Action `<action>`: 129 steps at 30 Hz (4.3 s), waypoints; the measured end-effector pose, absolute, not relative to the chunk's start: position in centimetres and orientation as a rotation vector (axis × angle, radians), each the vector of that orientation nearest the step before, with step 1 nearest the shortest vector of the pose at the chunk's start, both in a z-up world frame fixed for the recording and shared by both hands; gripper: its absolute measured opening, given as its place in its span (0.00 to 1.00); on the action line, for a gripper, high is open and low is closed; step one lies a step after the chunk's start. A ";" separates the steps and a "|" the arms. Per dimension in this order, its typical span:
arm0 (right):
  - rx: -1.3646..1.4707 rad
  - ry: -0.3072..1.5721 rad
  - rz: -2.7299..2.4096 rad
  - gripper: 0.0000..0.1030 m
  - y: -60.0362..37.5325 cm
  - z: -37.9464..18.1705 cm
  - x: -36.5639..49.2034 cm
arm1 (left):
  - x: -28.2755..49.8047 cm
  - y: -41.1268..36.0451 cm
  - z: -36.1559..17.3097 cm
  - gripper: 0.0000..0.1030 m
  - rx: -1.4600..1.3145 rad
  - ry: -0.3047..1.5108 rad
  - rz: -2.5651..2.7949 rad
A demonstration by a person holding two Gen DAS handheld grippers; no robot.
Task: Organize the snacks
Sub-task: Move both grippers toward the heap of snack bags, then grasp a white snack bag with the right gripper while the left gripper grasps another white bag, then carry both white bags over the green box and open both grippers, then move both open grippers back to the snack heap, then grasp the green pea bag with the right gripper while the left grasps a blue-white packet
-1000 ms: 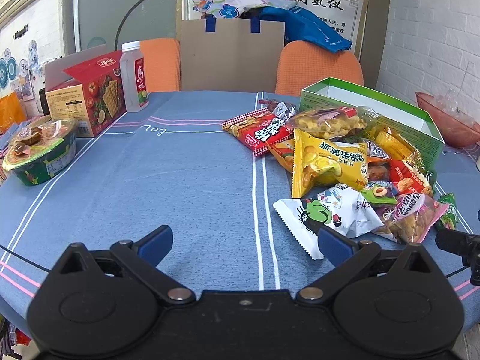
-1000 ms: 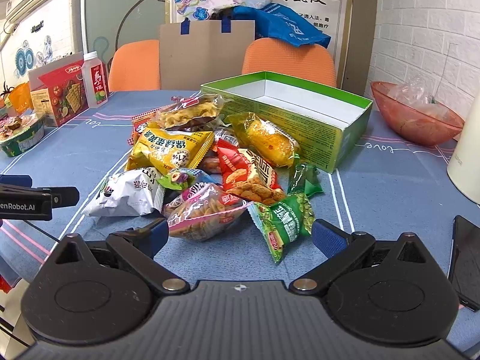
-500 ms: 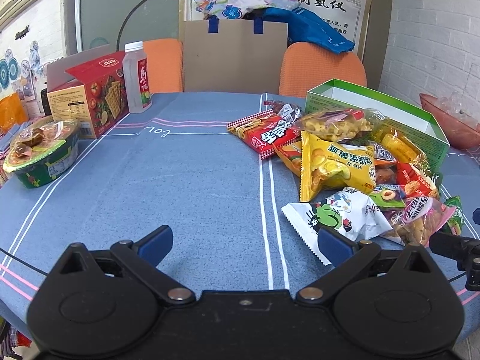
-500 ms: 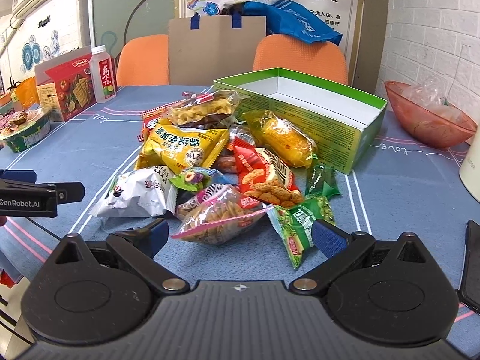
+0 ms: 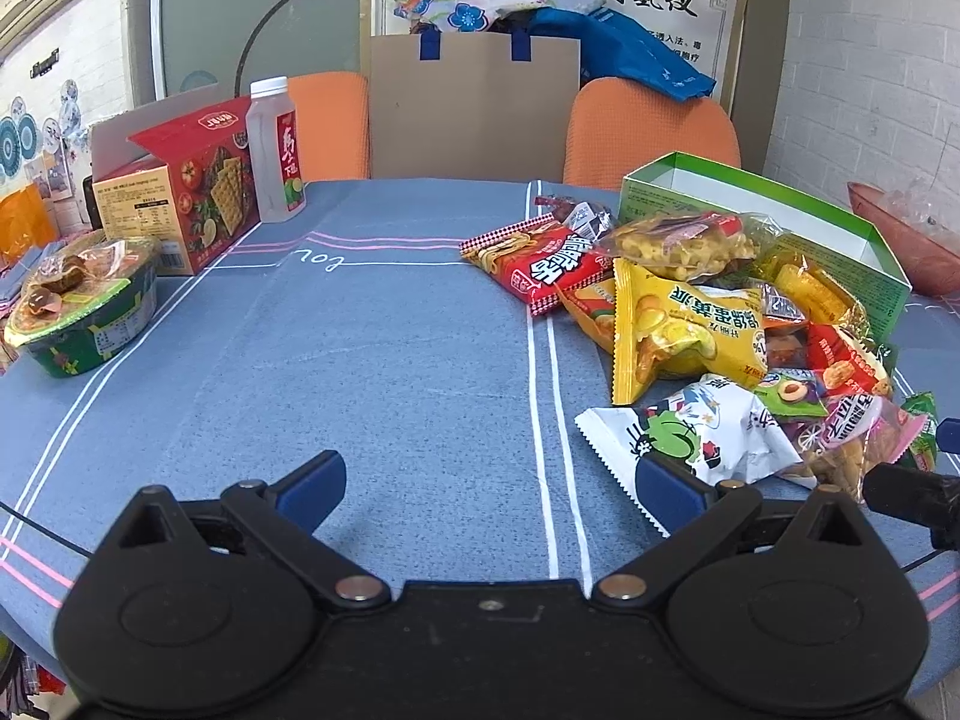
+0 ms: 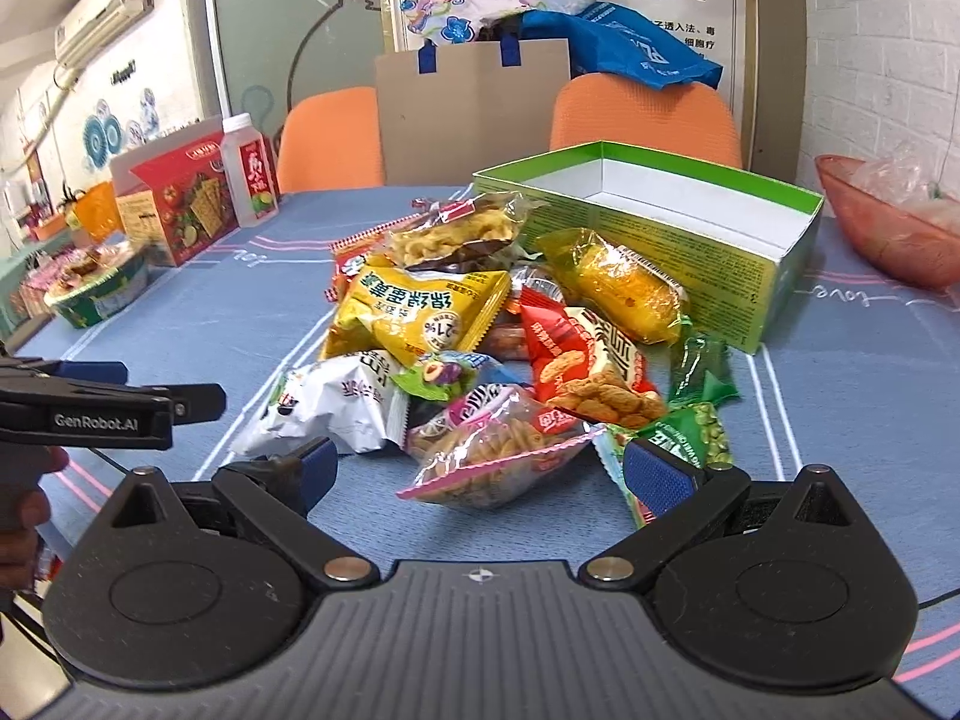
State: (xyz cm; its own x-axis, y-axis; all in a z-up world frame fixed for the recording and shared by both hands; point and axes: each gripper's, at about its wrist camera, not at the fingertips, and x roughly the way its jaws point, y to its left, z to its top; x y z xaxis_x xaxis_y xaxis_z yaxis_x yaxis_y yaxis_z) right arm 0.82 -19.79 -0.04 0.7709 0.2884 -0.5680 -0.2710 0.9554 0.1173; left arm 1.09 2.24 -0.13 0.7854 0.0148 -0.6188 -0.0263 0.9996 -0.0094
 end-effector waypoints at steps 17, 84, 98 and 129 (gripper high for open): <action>-0.054 0.501 0.470 1.00 -17.4 -0.3 0.0 | 2.2 4.7 1.0 1.00 -0.079 0.658 -0.081; -0.013 0.306 0.155 1.00 -30.4 1.6 8.7 | 16.8 -11.4 7.5 1.00 -0.143 0.550 -0.584; 0.058 0.418 0.289 1.00 -26.6 0.0 0.5 | 4.7 -3.2 2.9 1.00 -0.187 0.604 -0.515; 0.046 0.564 0.201 0.87 -27.0 -3.7 0.1 | 10.8 -5.2 -2.6 0.75 -0.303 0.798 -0.511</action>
